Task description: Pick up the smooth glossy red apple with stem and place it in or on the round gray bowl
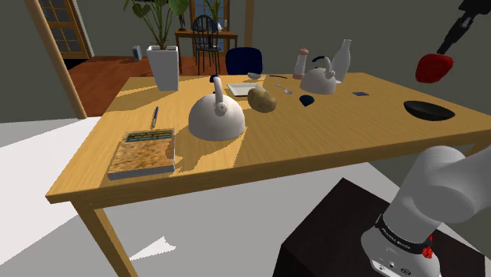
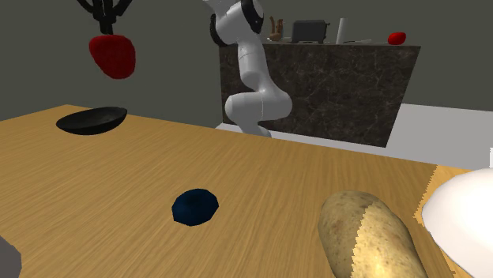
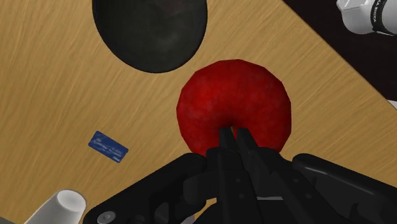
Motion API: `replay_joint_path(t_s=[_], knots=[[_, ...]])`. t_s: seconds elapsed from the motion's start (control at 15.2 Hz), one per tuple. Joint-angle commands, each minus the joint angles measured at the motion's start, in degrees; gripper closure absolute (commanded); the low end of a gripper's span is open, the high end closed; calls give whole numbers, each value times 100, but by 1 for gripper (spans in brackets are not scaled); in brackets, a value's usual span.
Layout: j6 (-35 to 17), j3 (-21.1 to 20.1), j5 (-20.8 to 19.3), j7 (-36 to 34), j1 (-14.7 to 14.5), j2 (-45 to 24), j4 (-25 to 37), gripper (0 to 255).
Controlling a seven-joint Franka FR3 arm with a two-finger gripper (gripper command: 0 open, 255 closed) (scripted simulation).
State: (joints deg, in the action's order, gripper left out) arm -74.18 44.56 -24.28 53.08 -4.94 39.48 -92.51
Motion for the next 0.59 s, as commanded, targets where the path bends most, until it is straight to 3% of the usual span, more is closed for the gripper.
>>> replay_joint_path(t_s=[0.0,0.2,0.33,0.46,0.53], knots=[[66,435,-20,347,-215,-238,460,255],[168,1252,4,871,-688,-612,1203,255],[267,1968,45,1230,-1181,-863,1784,255],[422,2872,59,1571,-1922,-1055,2469,255],[591,3617,2,1787,-2642,-1103,3053,255]])
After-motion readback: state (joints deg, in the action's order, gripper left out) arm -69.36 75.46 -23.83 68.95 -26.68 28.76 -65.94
